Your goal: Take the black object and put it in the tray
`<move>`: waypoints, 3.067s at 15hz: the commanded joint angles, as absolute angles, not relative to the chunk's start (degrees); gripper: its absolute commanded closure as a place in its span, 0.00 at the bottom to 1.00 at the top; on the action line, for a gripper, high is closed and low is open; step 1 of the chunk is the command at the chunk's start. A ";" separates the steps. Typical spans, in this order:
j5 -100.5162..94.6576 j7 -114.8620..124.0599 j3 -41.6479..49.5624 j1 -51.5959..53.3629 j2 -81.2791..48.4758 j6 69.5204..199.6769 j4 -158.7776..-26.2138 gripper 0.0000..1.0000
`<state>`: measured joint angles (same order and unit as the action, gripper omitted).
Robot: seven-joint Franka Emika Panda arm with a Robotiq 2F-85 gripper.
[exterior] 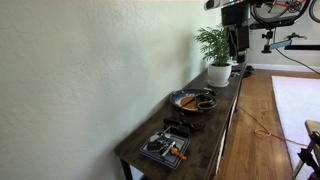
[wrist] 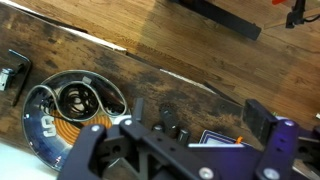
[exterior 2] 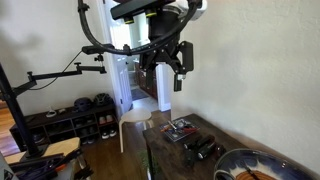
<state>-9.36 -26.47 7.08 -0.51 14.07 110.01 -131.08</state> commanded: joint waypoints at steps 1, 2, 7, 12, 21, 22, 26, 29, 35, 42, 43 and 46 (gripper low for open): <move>-9.11 -25.93 6.62 -0.91 13.58 110.46 -131.10 0.00; -9.22 -25.68 6.50 -0.84 12.95 111.49 -131.29 0.00; -11.15 -23.99 4.99 -0.54 7.54 120.64 -131.39 0.00; -11.50 -23.59 2.85 -0.50 -1.80 131.18 -130.04 0.00; -11.70 -24.35 1.65 -1.19 -6.93 133.86 -129.19 0.00; -11.70 -24.35 1.65 -1.19 -6.93 133.86 -129.07 0.00; -12.65 -25.04 1.86 -1.61 -10.03 136.21 -129.26 0.00; -13.18 -24.94 1.76 -1.76 -12.92 138.21 -129.23 0.00; -16.37 -24.27 1.95 -1.71 -18.66 146.08 -130.00 0.00; -17.64 -24.20 1.75 -2.04 -22.69 148.97 -128.86 0.00; -17.63 -24.20 1.70 -2.03 -22.74 148.97 -128.79 0.00; -17.48 -24.26 1.60 -2.09 -23.20 148.93 -128.38 0.00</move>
<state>-17.10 -24.56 2.43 -1.21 -22.75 149.16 -128.71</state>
